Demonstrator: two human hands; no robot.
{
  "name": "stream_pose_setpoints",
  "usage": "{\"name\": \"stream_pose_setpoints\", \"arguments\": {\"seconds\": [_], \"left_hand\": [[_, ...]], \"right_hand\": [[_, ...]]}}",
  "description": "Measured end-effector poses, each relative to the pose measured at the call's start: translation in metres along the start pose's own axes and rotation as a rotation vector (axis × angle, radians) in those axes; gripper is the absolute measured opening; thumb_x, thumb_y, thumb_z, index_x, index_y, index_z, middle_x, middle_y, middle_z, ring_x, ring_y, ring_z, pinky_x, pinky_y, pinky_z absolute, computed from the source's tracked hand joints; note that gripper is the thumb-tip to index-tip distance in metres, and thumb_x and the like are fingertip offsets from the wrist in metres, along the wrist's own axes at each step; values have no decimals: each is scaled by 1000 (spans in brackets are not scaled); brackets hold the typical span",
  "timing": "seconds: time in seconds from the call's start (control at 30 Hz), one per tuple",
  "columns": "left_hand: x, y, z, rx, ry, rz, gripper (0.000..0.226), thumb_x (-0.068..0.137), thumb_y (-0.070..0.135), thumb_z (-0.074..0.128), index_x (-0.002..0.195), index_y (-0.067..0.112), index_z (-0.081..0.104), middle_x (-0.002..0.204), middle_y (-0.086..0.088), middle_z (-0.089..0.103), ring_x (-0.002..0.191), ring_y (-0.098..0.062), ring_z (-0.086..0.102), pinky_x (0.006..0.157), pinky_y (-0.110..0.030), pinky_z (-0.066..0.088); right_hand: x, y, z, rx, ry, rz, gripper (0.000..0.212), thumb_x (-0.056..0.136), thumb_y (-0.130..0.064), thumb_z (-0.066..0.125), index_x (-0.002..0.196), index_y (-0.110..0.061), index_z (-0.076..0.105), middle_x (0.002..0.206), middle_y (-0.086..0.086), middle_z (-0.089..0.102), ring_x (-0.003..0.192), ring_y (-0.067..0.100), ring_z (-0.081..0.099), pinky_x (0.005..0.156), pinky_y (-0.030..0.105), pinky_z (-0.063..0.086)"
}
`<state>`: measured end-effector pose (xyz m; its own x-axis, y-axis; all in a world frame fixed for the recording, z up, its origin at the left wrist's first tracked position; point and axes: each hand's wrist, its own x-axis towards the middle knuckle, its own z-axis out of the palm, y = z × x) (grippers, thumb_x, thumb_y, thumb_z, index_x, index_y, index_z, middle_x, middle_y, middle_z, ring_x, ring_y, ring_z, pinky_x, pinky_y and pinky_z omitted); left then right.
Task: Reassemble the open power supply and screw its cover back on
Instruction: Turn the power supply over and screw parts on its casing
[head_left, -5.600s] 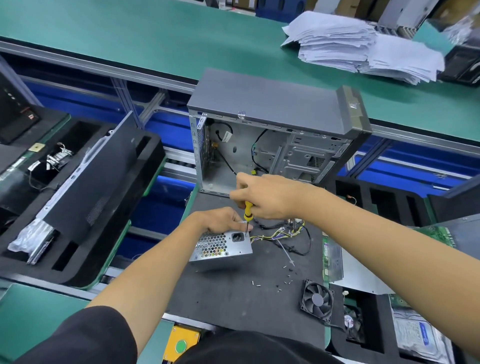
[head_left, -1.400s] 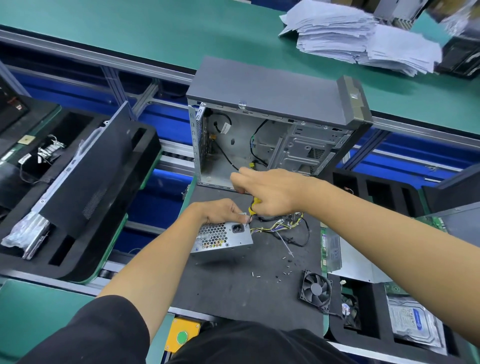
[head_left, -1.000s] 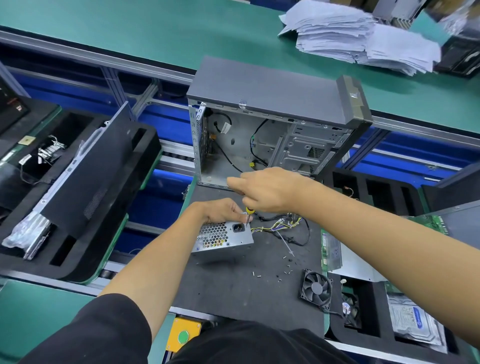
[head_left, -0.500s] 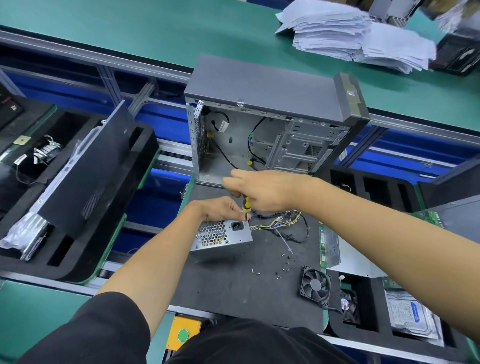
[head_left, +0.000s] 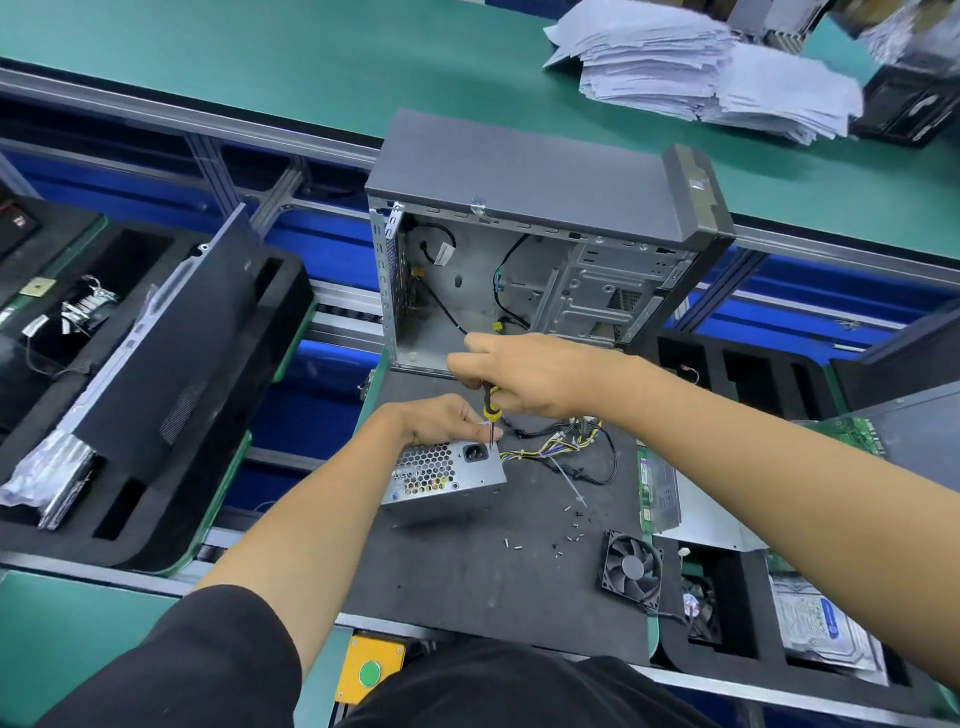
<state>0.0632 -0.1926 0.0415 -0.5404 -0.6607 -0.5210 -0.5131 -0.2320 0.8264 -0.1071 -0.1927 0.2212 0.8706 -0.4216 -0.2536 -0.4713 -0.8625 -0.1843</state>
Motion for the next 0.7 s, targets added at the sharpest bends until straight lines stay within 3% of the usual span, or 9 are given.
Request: {"name": "stream_pose_setpoints", "arguments": {"seconds": [0.17, 0.23, 0.37, 0.57, 0.7], "left_hand": [[-1, 0, -1, -2, -23, 3, 40, 89, 61, 69, 69, 27, 78, 71, -4, 57, 70, -20, 42, 71, -33, 34], [0, -2, -1, -24, -24, 6, 37, 91, 56, 69, 74, 26, 80, 73, -2, 64, 69, -15, 48, 72, -32, 37], [2, -3, 0, -17, -10, 2, 33, 93, 52, 69, 85, 22, 82, 78, 2, 68, 71, -12, 49, 75, -31, 37], [2, -1, -1, -25, -21, -10, 40, 91, 55, 69, 86, 19, 83, 70, -1, 61, 54, -10, 42, 56, -27, 33], [2, -3, -2, -56, -34, -23, 33, 92, 53, 69, 85, 24, 83, 72, 5, 72, 56, -4, 52, 59, -21, 42]], "right_hand": [[3, -1, -5, -221, -27, 155, 16, 90, -25, 49, 89, -24, 34, 64, 3, 45, 56, 27, 43, 47, 33, 23], [1, 0, -4, -209, -50, 185, 14, 91, -25, 48, 93, -23, 34, 64, 2, 46, 55, 23, 42, 48, 33, 23], [-5, -1, -8, -129, -109, 177, 26, 82, -12, 46, 93, -24, 27, 70, 7, 53, 61, 31, 49, 50, 37, 33], [0, 0, -6, -135, -34, 207, 16, 89, -28, 55, 94, -23, 40, 66, 2, 43, 62, 29, 48, 50, 34, 29], [3, -1, -2, -280, 3, 272, 20, 96, -36, 46, 87, -18, 48, 63, 1, 40, 64, 32, 48, 50, 32, 27]]}}
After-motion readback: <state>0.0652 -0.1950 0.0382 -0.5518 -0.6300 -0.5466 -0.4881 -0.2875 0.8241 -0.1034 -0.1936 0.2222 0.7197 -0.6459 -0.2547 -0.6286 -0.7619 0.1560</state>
